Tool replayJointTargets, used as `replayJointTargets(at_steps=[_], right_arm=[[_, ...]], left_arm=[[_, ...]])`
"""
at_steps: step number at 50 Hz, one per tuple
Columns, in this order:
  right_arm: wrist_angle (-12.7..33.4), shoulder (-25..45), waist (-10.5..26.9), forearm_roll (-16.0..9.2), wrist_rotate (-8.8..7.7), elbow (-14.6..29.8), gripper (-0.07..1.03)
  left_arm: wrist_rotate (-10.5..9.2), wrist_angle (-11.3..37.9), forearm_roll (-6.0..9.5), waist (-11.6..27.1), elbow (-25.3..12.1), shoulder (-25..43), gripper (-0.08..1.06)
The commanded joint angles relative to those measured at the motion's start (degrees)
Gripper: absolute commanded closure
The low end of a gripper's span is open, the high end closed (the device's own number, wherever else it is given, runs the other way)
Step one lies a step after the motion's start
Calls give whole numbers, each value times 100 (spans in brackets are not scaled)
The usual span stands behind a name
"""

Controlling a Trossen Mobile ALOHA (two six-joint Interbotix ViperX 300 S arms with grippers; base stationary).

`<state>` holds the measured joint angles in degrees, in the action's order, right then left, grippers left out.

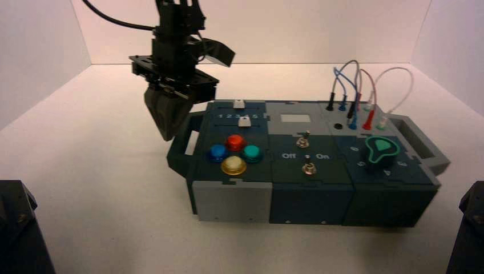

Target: Move the box to the right.

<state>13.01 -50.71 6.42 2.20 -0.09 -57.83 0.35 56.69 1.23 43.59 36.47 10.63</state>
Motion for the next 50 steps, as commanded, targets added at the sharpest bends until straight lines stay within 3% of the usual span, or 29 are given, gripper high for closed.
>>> replayJointTargets(at_steps=[1,20,31,37,50], right_arm=[[-9,9,-35,-18,18,167,99],[-18,9,-35,-18,18,158,99],[-9,-26,-35,-26,18,141,99],[-9,-26,-35,-53,18,141,99],[-9,-105,-35,-105,18,105,99]], left_arm=[[44,-53,290,475,-316,53,101],[35,105,387,817,-861,369,101],[44,-26,334,817,-853,396,101],[44,-97,387,817,-923,378,101],[0,-79,466,888,-1441,378,101]])
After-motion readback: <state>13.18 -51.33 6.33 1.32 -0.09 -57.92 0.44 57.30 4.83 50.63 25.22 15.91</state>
